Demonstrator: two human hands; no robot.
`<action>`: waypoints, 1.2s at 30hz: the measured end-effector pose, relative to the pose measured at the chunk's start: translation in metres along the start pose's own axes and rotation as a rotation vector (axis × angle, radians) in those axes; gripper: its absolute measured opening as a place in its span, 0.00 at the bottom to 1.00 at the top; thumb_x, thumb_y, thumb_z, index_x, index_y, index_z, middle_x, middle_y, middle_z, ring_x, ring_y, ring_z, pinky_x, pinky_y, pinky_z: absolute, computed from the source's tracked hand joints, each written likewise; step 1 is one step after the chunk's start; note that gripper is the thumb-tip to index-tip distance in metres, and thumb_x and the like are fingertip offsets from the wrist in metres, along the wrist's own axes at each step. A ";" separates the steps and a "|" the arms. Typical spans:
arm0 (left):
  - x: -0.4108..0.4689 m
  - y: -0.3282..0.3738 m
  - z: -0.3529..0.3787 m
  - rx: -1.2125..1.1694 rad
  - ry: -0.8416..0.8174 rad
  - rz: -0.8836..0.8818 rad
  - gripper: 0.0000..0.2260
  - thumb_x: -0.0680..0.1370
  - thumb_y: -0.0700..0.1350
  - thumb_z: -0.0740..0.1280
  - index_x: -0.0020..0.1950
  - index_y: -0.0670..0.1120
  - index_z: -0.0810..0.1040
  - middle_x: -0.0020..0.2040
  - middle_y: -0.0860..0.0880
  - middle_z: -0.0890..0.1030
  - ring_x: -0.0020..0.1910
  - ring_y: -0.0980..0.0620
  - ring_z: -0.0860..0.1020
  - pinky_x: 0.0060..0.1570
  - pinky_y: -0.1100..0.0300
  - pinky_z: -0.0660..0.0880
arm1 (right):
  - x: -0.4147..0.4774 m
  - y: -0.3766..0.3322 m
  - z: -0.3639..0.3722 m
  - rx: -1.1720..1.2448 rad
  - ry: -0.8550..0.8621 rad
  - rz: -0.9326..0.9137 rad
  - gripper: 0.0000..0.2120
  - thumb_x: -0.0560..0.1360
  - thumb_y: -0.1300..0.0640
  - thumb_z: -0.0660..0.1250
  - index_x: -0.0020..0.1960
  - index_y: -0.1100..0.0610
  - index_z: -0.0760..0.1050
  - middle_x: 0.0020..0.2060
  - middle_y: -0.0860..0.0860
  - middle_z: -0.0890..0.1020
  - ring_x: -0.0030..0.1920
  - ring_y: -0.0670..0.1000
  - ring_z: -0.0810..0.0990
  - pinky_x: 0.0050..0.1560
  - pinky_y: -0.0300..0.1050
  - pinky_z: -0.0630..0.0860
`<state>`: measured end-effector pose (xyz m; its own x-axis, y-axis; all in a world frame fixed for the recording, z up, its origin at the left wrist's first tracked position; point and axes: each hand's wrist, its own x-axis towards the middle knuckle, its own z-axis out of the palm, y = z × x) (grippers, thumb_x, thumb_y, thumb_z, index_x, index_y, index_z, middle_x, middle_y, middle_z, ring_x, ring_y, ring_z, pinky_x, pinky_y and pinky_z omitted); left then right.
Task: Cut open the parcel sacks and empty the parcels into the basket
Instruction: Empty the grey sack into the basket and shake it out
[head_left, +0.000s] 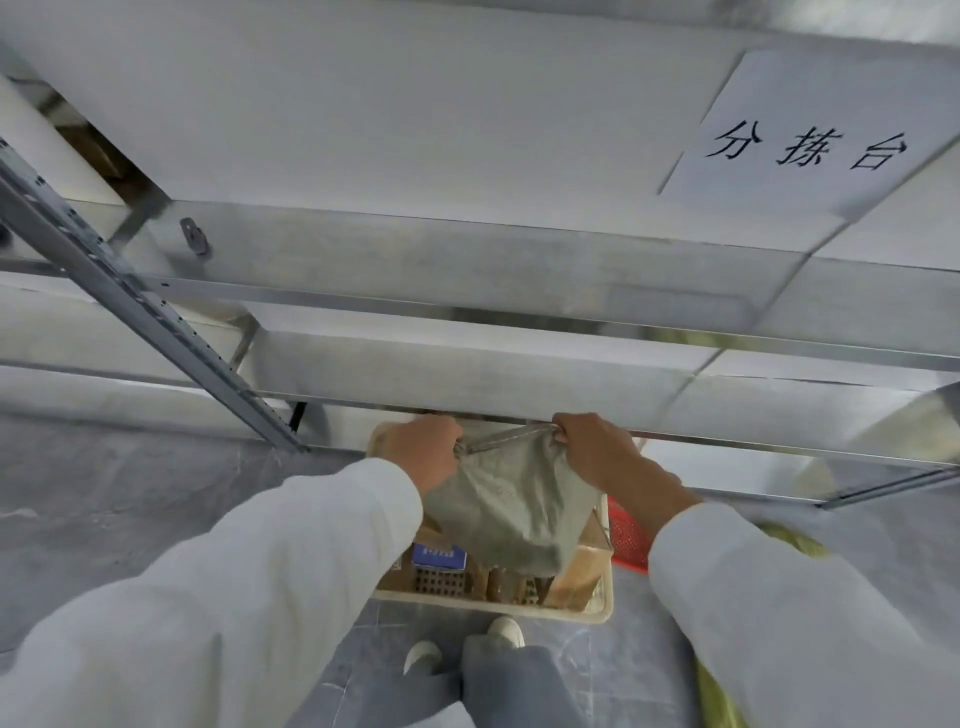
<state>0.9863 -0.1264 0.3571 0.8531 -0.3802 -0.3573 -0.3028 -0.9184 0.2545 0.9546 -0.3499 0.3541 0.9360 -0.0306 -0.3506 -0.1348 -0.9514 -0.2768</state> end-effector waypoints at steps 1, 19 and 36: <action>0.003 -0.003 -0.007 -0.079 0.036 -0.014 0.05 0.76 0.43 0.64 0.41 0.51 0.73 0.39 0.52 0.75 0.43 0.48 0.77 0.43 0.55 0.72 | 0.005 0.000 -0.006 0.026 0.043 0.013 0.11 0.76 0.65 0.55 0.47 0.52 0.73 0.42 0.52 0.79 0.42 0.57 0.78 0.37 0.44 0.68; -0.001 -0.009 -0.039 -0.212 0.280 0.196 0.11 0.78 0.41 0.64 0.40 0.55 0.72 0.31 0.59 0.71 0.32 0.55 0.74 0.32 0.64 0.64 | -0.009 0.003 -0.035 0.027 0.281 -0.031 0.11 0.75 0.65 0.57 0.47 0.50 0.71 0.41 0.47 0.77 0.40 0.54 0.76 0.38 0.45 0.67; -0.001 -0.021 -0.045 -0.350 0.034 0.118 0.08 0.75 0.43 0.64 0.44 0.56 0.78 0.39 0.55 0.78 0.42 0.49 0.78 0.43 0.54 0.75 | -0.002 -0.034 -0.053 0.069 0.303 0.033 0.11 0.73 0.63 0.58 0.46 0.48 0.71 0.38 0.45 0.76 0.38 0.54 0.75 0.36 0.44 0.66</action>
<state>1.0115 -0.1015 0.3925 0.8361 -0.4725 -0.2787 -0.2414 -0.7731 0.5866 0.9741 -0.3338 0.4115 0.9837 -0.1609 -0.0808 -0.1788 -0.9256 -0.3336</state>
